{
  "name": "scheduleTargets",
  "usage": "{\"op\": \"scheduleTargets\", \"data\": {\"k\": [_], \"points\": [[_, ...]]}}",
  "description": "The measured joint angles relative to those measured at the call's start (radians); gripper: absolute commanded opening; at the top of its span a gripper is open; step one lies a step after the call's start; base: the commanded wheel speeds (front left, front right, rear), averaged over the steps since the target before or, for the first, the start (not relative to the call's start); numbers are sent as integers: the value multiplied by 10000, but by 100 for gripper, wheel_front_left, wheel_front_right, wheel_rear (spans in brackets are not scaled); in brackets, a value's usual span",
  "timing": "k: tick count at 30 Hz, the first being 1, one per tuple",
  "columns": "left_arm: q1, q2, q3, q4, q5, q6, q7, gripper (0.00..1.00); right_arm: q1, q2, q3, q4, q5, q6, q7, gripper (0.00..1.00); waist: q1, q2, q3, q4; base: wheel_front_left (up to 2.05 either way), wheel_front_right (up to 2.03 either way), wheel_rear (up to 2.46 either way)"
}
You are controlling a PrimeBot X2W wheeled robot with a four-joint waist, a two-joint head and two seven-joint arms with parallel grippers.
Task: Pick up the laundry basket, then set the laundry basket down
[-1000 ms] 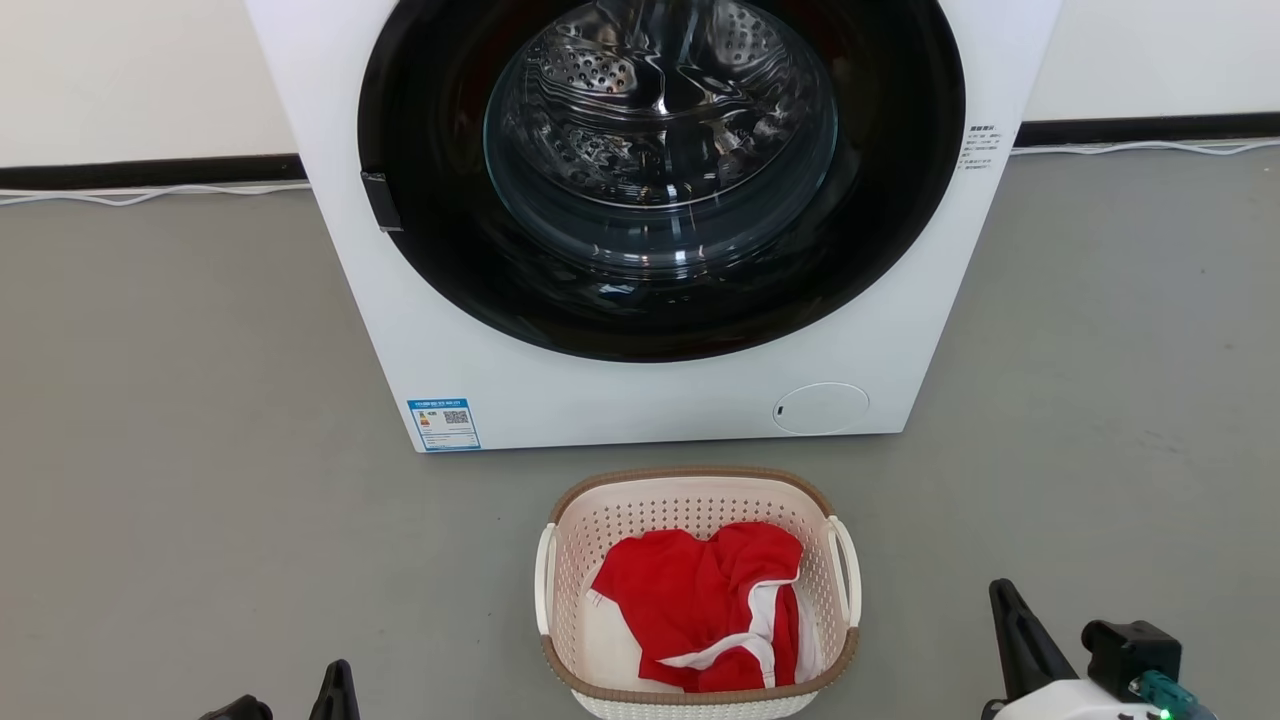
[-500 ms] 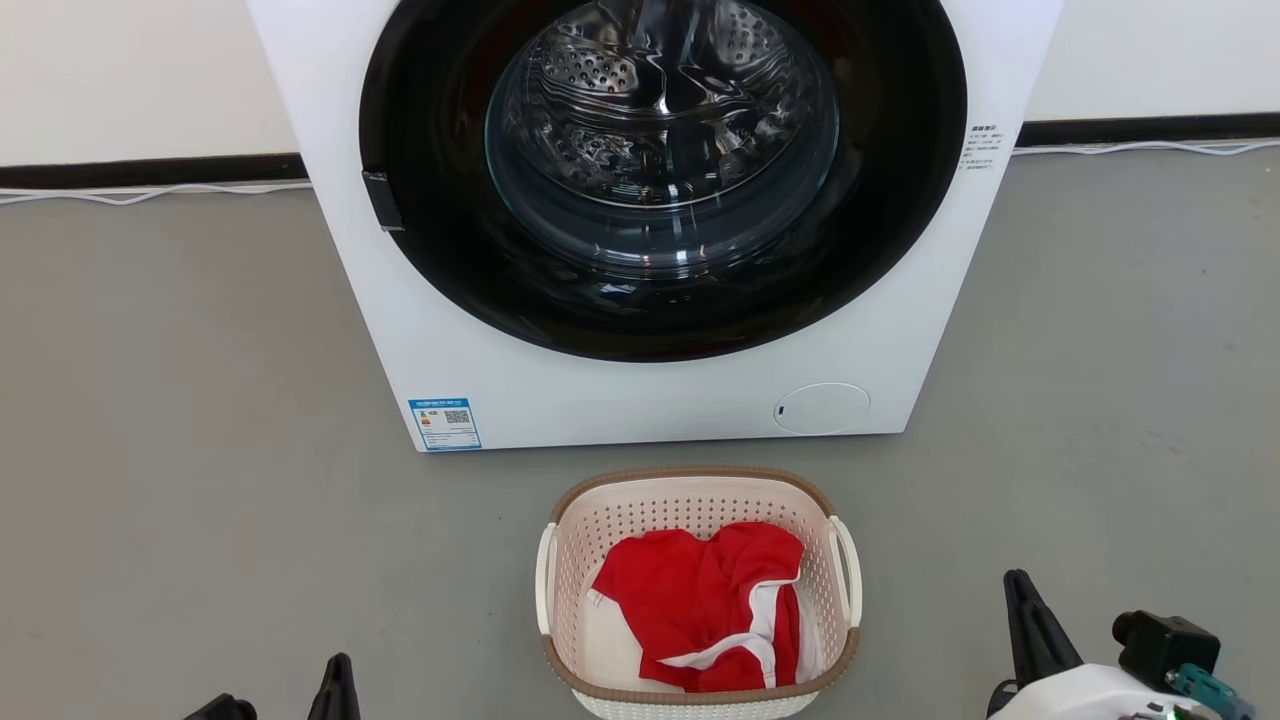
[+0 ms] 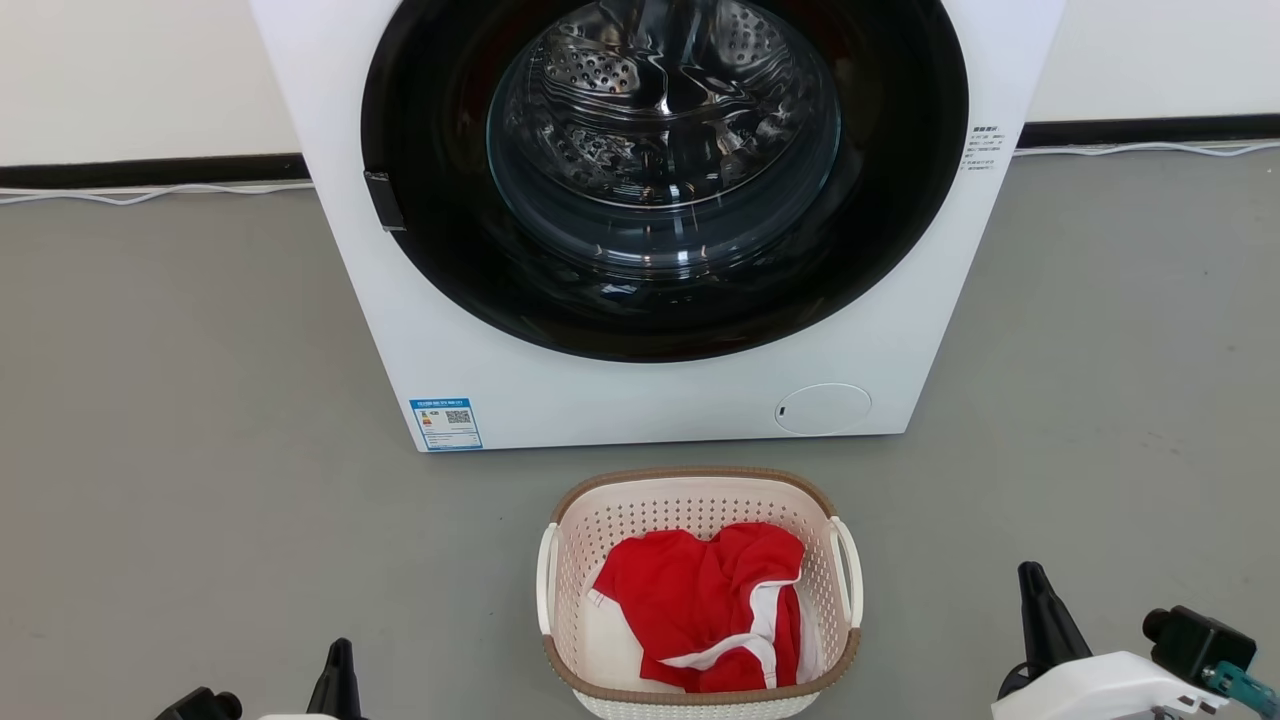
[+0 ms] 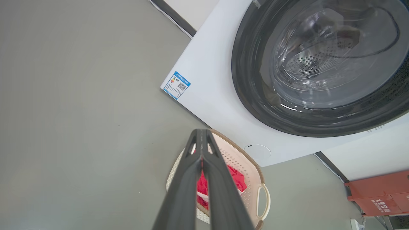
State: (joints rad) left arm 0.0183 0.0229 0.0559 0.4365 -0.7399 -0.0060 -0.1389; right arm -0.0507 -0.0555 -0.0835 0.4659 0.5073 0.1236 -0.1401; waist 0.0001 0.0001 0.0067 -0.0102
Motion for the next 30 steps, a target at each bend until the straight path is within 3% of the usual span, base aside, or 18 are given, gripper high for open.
{"op": "scheduleTargets", "data": {"k": [30], "points": [[-244,56,84,-510,-2846,-311,815,0,-16,35,-148,-629,3657,-2,800,0,-1,0,-12,35,0,0,0]]}}
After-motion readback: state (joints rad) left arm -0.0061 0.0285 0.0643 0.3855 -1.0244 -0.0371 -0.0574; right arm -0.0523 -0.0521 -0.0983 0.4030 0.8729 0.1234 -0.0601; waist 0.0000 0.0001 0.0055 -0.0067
